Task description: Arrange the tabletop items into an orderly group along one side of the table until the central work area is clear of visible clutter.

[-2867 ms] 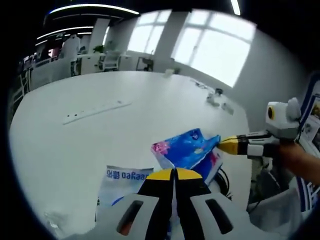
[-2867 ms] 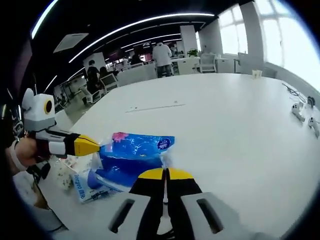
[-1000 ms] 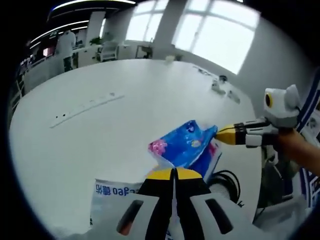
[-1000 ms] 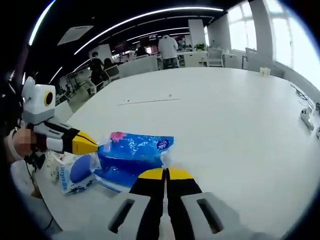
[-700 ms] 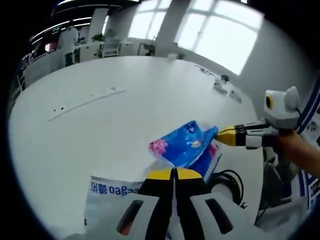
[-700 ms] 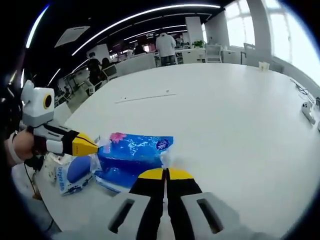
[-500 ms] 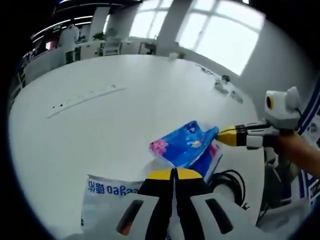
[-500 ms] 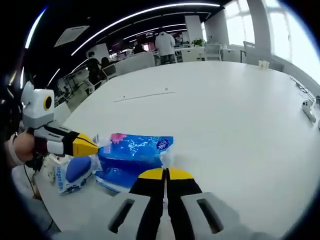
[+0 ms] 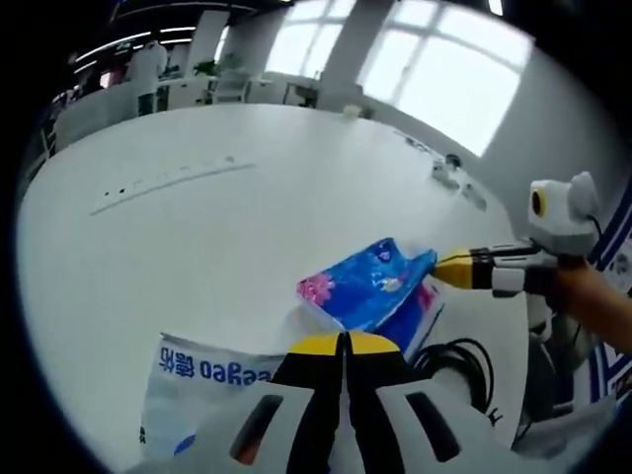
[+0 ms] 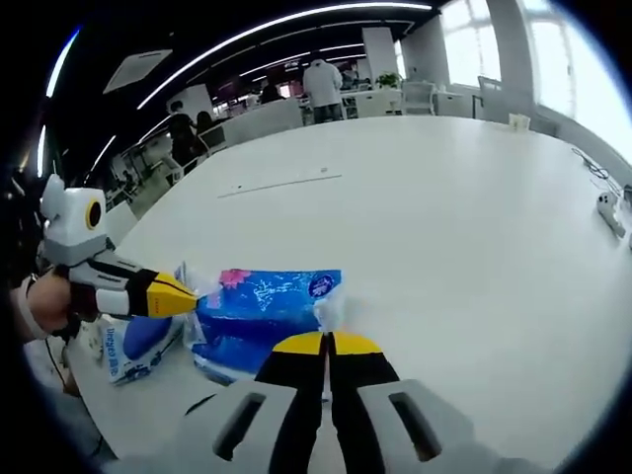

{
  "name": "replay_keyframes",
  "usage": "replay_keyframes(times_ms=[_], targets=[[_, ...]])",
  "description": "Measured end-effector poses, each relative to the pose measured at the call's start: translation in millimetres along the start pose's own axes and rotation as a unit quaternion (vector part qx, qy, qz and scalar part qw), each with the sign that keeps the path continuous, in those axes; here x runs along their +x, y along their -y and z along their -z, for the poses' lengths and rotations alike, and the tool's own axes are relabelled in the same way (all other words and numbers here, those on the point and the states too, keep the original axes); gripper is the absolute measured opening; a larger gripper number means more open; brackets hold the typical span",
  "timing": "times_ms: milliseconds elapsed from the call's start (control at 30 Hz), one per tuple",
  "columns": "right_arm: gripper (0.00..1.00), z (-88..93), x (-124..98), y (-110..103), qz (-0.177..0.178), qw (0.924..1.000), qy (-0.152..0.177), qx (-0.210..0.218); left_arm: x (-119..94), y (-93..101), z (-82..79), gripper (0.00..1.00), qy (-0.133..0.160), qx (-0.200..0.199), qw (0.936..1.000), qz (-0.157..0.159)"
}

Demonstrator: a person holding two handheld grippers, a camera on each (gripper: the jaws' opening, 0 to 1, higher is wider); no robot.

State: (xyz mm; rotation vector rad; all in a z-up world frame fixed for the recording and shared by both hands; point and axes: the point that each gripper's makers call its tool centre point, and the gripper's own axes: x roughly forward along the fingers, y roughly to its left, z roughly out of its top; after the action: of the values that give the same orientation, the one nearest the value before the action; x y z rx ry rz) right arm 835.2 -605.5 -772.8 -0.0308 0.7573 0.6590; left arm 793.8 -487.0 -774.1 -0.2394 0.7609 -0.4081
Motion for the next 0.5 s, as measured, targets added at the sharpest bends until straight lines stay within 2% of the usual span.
replay_keyframes(times_ms=[500], targets=[[0.0,5.8,6.0,-0.9,-0.003,1.0,-0.007,0.001,3.8,-7.9,3.5,0.0,0.001,-0.013,0.9999,-0.008]])
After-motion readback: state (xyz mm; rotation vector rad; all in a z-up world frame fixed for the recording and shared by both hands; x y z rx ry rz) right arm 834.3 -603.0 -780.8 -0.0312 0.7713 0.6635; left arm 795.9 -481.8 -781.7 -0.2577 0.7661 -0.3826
